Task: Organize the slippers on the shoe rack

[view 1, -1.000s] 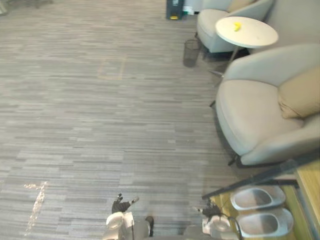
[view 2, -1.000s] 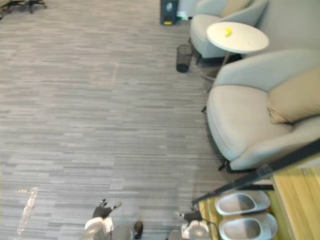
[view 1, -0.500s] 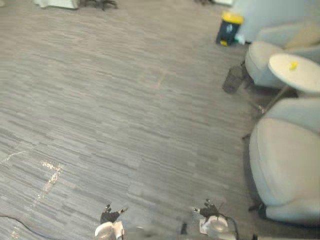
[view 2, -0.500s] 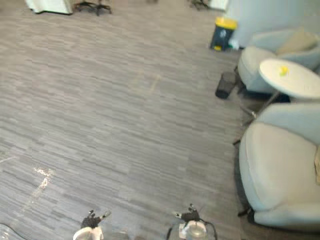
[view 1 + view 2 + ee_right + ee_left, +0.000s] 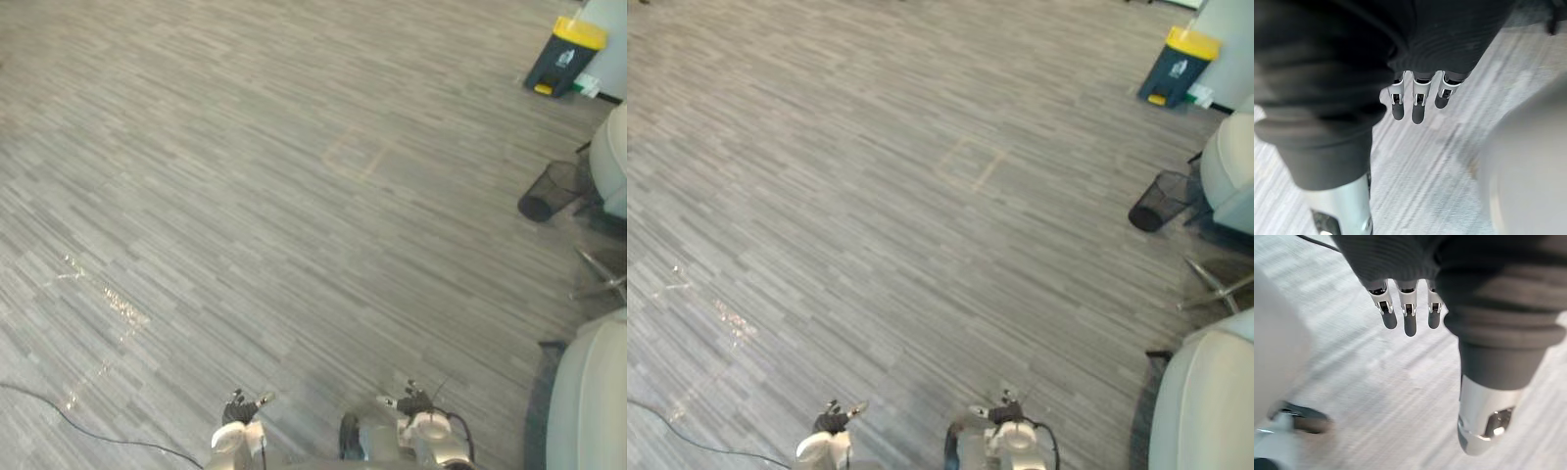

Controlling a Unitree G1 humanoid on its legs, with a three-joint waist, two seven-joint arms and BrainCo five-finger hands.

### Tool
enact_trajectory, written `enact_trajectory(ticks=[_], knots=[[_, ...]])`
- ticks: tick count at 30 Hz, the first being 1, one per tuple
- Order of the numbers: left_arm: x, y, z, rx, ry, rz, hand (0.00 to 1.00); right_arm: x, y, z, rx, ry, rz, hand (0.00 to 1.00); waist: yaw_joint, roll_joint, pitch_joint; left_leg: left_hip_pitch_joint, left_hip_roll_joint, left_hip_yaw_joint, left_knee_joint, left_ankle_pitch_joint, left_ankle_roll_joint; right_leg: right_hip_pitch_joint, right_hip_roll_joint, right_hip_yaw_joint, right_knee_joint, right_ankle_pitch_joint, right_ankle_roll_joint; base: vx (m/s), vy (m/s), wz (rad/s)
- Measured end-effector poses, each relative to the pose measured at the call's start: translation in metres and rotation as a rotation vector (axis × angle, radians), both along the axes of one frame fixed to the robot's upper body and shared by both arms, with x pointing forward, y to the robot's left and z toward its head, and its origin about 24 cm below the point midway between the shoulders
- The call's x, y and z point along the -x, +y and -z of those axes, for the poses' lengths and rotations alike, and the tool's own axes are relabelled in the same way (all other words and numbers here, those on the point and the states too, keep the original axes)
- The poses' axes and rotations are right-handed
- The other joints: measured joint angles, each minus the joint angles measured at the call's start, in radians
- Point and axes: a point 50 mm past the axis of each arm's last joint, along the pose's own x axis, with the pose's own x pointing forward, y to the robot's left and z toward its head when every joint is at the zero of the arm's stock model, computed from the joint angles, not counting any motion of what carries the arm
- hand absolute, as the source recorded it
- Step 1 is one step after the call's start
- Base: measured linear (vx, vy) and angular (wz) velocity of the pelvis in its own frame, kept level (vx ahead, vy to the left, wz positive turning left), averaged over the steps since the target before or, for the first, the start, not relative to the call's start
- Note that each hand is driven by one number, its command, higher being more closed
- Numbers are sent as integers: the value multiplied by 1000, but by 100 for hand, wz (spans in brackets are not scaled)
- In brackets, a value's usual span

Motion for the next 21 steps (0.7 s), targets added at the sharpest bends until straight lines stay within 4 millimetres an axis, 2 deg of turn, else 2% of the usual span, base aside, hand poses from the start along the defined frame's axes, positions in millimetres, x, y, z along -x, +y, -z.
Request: enact_trajectory(ticks=[2,4,5,6,8,9,11,12,14,15,17,19,20,21], knots=[[-6,3,-5,-10,-39,0,0,1,4,0,-7,3,8,0,11,-10,8,-117,0,32,-141,-33,12,83,-29,12,-67,-17,30,362,109,-11],[-7,4,-6,-15,-45,-2,0,2,4,1,-7,4,18,0,14,-14,11,-166,-12,34,-332,-14,7,114,-62,15,-79,-41,62,333,212,-5],[-7,4,-6,-15,-46,-6,0,2,4,1,-7,7,21,0,15,-11,11,-183,-18,26,-435,26,5,132,-79,18,-84,-58,84,377,302,-10],[-5,4,-5,-10,-40,-16,0,7,5,3,-10,25,27,0,24,-17,2,-178,-28,49,-483,146,7,152,-102,29,-89,-91,113,301,244,-5],[-3,11,-5,-23,-39,-40,0,8,5,4,-13,36,22,0,45,-49,-16,-178,-77,94,-441,56,40,160,-165,60,-74,-101,109,545,378,-19],[-1,13,-4,-21,-32,-56,0,6,5,3,-12,27,26,0,57,-49,-17,-176,-80,106,-417,39,57,148,-176,72,-38,-94,109,584,393,-30],[3,15,-2,-24,-9,-54,0,4,5,2,-14,18,21,0,57,-53,-17,-145,-94,121,-402,-11,86,83,-200,96,144,-66,148,399,270,-12],[3,16,-1,-25,0,-51,0,4,5,2,-15,20,23,0,55,-59,-5,-85,-114,122,-425,-33,97,-1,-212,132,364,-3,164,424,255,5],[2,17,0,-25,10,-45,0,10,1,4,-14,36,44,0,42,-63,3,27,-141,116,-482,-47,105,-90,-200,159,626,-5,174,468,188,23],[5,15,1,-23,17,-40,0,9,0,3,-13,21,53,0,29,-57,0,113,-149,117,-545,-47,105,-158,-188,130,719,-28,179,519,114,28],[1,10,0,-17,9,-18,0,8,0,2,-15,11,54,0,27,-66,-5,210,-150,115,-630,-54,115,-250,-171,39,697,-60,152,443,53,7],[-3,3,1,1,10,-11,0,0,-3,-2,-11,-24,68,0,18,-63,-3,279,-137,117,-684,-80,106,-364,-116,-41,515,-68,133,491,20,-7],[-4,2,2,6,16,-8,0,-2,-6,-3,-6,-28,75,0,15,-63,-1,309,-137,120,-709,-84,104,-384,-95,-61,410,-47,119,458,12,2],[-2,0,4,13,28,-6,0,-3,-7,-3,-6,-31,88,0,0,-66,-1,362,-141,120,-757,-86,101,-394,-66,-74,244,7,105,387,-1,9]])
